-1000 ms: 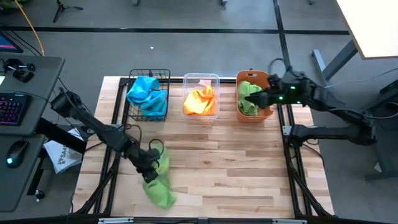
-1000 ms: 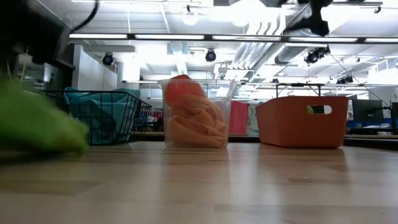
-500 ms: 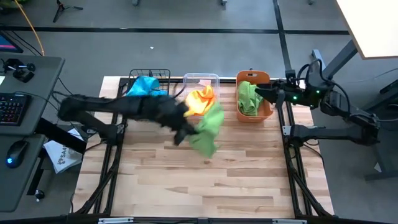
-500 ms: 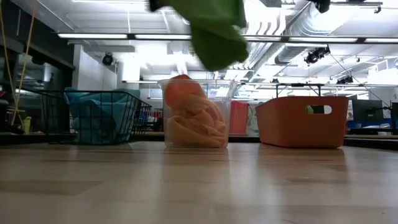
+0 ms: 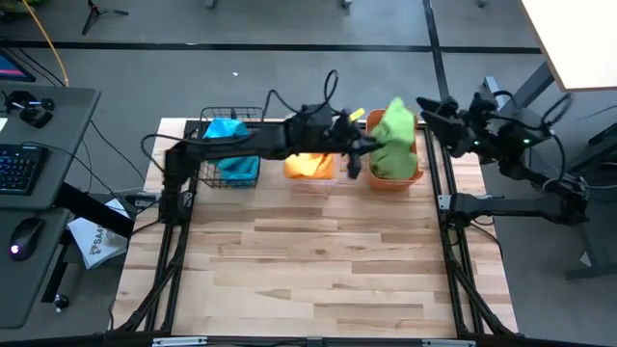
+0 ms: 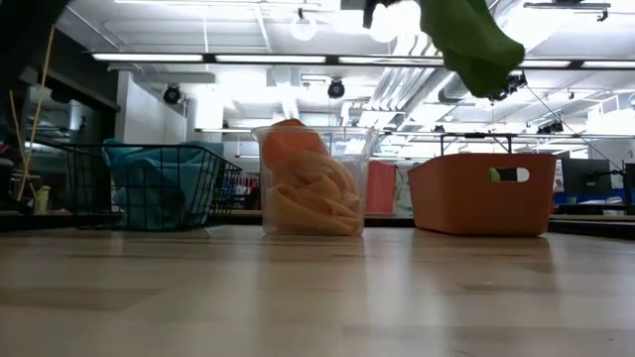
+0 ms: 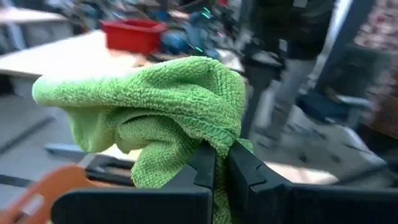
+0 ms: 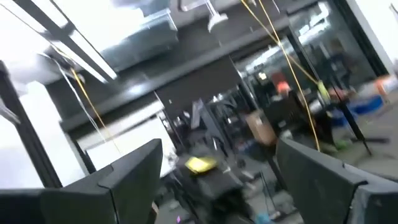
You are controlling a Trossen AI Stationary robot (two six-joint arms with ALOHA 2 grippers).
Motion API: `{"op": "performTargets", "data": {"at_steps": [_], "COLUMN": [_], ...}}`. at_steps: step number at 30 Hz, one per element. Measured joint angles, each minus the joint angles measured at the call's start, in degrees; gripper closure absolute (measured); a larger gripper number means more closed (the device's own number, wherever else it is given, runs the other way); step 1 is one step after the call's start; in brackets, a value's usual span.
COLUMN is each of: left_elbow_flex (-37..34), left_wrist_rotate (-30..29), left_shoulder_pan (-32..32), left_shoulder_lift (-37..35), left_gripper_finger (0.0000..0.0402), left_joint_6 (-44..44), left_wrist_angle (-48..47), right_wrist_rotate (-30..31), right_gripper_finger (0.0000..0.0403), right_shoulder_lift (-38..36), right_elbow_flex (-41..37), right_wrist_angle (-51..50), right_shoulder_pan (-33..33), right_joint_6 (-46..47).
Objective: Sort microfiber towel by color & place in baskets
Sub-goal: Put the green towel into the orange bin
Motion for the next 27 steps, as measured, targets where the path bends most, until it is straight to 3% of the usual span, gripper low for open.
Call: {"op": "performTargets", "data": {"at_steps": [6,9,14,18,27], "left_elbow_flex": [3.7,4.8,4.7,4.7,4.7], "left_wrist_rotate": [-2.4,-2.5,-2.4,-3.5,-3.3], "left_shoulder_pan": [3.0,3.9,4.1,3.4,3.5], "left_shoulder_lift": [10.1,14.1,19.5,21.1,17.0], "left_gripper_finger": [0.0401,0.0399,0.0381,0.0356,0.0247], "left_joint_6": [0.3,-1.3,-6.0,-3.7,2.0], "left_wrist_angle": [13.6,15.3,12.9,7.9,0.8], "right_wrist_rotate": [0.0,0.0,0.0,0.0,0.0], "right_gripper_finger": [0.0093,0.0093,0.0093,0.0093,0.0093], "right_shoulder_lift": [0.1,0.2,0.1,0.2,0.2], "right_elbow_flex": [0.0,0.0,0.0,0.0,0.0], "right_wrist_angle": [0.9,-0.1,-2.4,-2.9,-2.9], "right_shoulder_pan": [0.0,0.0,0.0,0.0,0.0], "right_joint_6": [-0.9,-0.9,-0.1,0.1,-0.1]}}
